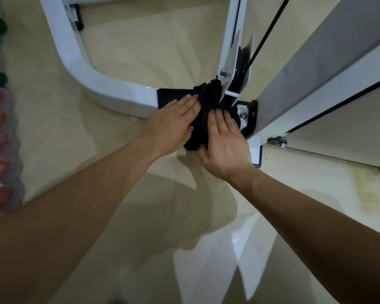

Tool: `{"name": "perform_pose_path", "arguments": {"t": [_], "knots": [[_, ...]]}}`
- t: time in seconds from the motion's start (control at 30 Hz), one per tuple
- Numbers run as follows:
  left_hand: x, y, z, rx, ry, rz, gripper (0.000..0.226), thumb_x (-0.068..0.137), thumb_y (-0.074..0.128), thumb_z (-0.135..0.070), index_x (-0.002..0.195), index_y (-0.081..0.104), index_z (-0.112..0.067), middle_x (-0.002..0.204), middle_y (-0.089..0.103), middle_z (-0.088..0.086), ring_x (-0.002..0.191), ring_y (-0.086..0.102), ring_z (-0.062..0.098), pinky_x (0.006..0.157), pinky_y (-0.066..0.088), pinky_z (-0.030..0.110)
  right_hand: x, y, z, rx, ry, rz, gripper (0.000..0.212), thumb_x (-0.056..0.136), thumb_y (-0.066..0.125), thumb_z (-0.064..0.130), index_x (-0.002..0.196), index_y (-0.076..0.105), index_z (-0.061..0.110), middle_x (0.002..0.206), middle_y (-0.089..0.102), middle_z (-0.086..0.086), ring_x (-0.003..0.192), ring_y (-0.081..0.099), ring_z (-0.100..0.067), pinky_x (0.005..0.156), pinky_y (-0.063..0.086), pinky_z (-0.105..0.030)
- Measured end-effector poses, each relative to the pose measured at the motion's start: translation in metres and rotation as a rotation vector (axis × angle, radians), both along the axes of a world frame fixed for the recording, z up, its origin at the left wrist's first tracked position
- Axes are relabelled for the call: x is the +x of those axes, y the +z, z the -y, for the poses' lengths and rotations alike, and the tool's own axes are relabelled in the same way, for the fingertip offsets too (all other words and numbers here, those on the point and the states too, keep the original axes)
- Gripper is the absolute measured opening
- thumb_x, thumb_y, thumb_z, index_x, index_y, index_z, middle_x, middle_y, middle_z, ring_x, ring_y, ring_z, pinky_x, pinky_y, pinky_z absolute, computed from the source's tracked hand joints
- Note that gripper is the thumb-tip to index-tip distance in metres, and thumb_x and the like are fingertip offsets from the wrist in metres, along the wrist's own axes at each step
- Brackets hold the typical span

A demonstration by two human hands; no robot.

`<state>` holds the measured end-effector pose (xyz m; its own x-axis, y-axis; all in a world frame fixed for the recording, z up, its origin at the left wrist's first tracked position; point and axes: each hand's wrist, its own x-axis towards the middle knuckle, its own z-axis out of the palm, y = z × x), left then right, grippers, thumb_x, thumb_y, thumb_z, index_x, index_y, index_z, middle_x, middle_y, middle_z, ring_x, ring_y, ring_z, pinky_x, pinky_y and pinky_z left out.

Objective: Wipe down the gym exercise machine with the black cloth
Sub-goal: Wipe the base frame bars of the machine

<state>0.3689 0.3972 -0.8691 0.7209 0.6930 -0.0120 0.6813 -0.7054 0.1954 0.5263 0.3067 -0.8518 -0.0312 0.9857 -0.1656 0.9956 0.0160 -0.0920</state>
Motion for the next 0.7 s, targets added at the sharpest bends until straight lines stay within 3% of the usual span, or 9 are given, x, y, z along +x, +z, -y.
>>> {"name": "perform_pose_path", "arguments": {"t": [0.07,0.27,0.4,0.5,0.7], "knots": [[-0.009,0.004,-0.003,-0.019,0.032,-0.046,0.069,0.097,0.052,-0.019,0.157,0.021,-0.006,0.165,0.016,0.011,0.153,0.016,0.025,0.122,0.013,0.038,0.000,0.000,-0.002,-0.016,0.012,0.007,0.083,0.092,0.041,0.038,0.157,0.008,-0.002,0.164,0.014,-0.021,0.154,0.009,-0.032,0.124,0.002,-0.039],[0.010,0.011,0.012,-0.051,-0.010,-0.146,0.074,0.101,0.042,-0.040,0.158,0.010,-0.007,0.167,0.003,0.013,0.155,0.001,0.024,0.124,0.009,0.040,0.003,0.000,0.017,-0.049,-0.083,0.119,0.076,0.096,0.037,0.030,0.155,0.006,-0.008,0.161,0.014,-0.030,0.152,0.012,-0.041,0.125,0.010,-0.045],[-0.004,0.008,0.008,-0.021,-0.015,-0.113,0.073,0.099,0.048,-0.029,0.159,0.011,-0.007,0.167,0.004,0.012,0.155,0.003,0.023,0.123,0.009,0.037,-0.001,0.000,0.000,-0.067,-0.039,0.087,0.086,0.093,0.035,0.045,0.156,0.004,-0.005,0.163,0.011,-0.027,0.152,0.007,-0.041,0.125,0.007,-0.046],[-0.008,0.005,0.004,0.002,-0.009,-0.111,0.073,0.099,0.046,-0.030,0.159,0.010,-0.008,0.167,0.002,0.012,0.155,0.004,0.023,0.123,0.009,0.038,0.010,-0.003,0.002,-0.038,0.012,0.087,0.086,0.091,0.040,0.040,0.156,0.006,-0.003,0.163,0.014,-0.025,0.152,0.009,-0.039,0.125,0.005,-0.044],[-0.009,-0.009,0.007,0.116,-0.062,-0.028,0.068,0.093,0.054,-0.032,0.152,0.034,-0.005,0.162,0.026,0.015,0.151,0.024,0.028,0.120,0.023,0.043,0.031,-0.007,0.026,0.012,0.117,0.107,0.083,0.084,0.052,0.029,0.153,0.024,-0.008,0.160,0.024,-0.028,0.150,0.020,-0.041,0.124,0.018,-0.046]]}}
